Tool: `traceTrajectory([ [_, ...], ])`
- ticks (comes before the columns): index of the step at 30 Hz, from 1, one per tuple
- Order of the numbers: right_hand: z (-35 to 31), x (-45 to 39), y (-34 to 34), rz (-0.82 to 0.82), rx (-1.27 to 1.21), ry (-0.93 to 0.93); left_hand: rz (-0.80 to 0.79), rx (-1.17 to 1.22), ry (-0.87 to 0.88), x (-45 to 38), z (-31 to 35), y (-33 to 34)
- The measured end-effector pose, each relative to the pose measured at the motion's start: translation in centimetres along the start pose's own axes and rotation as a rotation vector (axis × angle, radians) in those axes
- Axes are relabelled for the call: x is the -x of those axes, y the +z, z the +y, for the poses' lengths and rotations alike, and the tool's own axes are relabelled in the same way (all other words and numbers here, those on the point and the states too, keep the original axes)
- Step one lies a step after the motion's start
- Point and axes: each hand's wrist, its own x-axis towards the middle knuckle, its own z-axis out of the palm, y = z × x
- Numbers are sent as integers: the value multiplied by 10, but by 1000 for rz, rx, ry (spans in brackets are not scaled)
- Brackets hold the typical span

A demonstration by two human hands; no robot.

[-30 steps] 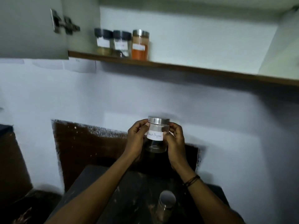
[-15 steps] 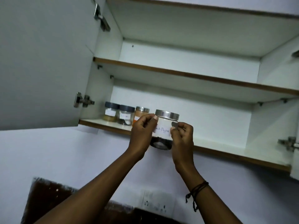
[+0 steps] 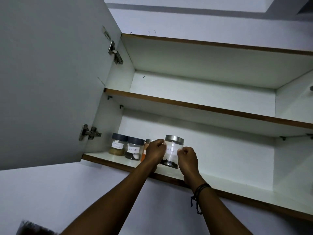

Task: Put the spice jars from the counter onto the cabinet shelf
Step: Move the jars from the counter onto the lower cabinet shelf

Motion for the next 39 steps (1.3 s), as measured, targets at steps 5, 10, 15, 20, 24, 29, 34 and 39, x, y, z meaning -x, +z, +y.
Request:
traceTrajectory([
  [5, 10, -23, 11, -69, 127, 7, -12, -85, -62, -25, -15, 6],
  [10, 17, -33, 21, -132, 188, 27, -11, -173, -101, -39, -26, 12],
  [15, 25, -44, 26, -187, 210, 73, -28, -273, -117, -44, -36, 16],
  [20, 32, -53, 30, -270, 221, 79, -40, -322, -83, -51, -47, 22],
  [24, 38, -56, 34, -283, 251, 61, -38, -326, -72, -57, -52, 23],
  [29, 44, -55, 32, -323, 253, 134, -33, -327, -92, -54, -52, 23],
  [34, 36, -37, 14, -229, 246, 85, 48, -278, -11, -33, -43, 20],
  [39, 25, 4, -12, -148, 226, -16, 52, -89, 101, 19, -38, 24],
])
